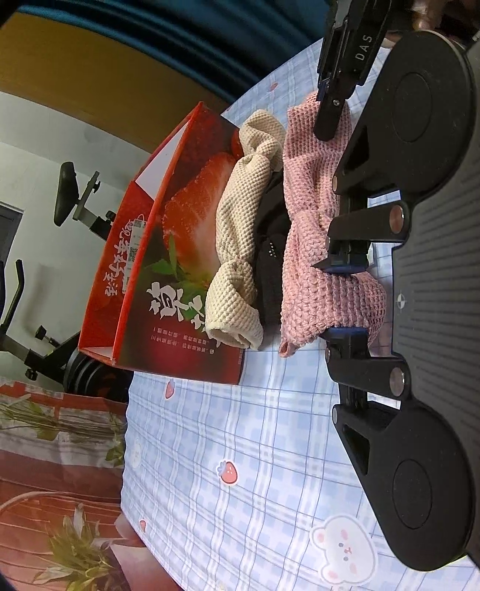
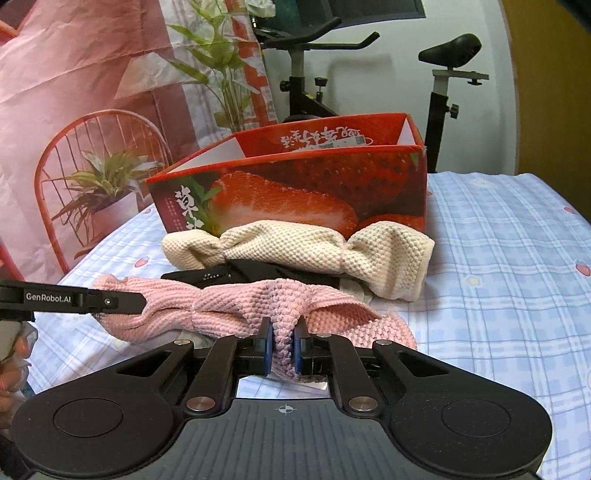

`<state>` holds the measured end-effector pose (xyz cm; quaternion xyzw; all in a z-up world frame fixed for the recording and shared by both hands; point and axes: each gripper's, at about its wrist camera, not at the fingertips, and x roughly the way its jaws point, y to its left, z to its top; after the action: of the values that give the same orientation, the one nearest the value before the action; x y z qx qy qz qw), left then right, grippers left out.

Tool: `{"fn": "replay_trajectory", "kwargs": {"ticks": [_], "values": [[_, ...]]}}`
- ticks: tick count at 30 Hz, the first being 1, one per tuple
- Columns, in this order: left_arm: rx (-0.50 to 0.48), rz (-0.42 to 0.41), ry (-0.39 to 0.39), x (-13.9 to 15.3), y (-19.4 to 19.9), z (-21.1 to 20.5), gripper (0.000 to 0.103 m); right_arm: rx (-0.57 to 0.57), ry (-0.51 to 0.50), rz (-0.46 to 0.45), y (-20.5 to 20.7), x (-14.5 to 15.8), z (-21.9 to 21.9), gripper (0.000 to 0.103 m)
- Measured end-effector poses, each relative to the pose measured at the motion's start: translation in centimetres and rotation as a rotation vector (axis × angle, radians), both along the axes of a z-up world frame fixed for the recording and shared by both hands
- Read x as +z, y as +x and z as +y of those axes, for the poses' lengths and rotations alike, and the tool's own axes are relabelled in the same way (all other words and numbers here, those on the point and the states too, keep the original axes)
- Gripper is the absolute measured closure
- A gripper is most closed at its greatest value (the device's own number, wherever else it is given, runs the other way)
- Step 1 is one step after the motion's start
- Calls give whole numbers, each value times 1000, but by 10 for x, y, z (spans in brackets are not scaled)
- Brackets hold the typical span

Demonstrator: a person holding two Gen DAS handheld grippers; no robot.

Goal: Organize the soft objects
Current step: 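Lift the pink towel with both grippers and lower it into the box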

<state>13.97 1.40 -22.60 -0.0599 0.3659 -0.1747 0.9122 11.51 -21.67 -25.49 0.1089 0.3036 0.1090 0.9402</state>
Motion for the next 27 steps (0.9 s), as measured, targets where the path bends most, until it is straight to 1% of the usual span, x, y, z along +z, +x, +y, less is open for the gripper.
{"fn": "replay_trajectory", "kwargs": {"ticks": [7,12,17,20,24,27], "values": [[0,-14,-5,3,-2,1,77,4,-3,-10,0,1,0,94],[2,-59,-12,14,-5,4,77,2,1,-48,-2,11,0,95],[17,-131,-25,37,-10,10,77,14,-1,-122,-4,32,-1,95],[19,-182,-32,55,-9,11,77,18,0,-166,-2,48,-2,95],[17,-233,-37,82,2,7,77,22,-14,-216,8,75,-3,95],[16,-238,-50,98,18,2,77,15,-25,-238,23,93,-6,95]]}}
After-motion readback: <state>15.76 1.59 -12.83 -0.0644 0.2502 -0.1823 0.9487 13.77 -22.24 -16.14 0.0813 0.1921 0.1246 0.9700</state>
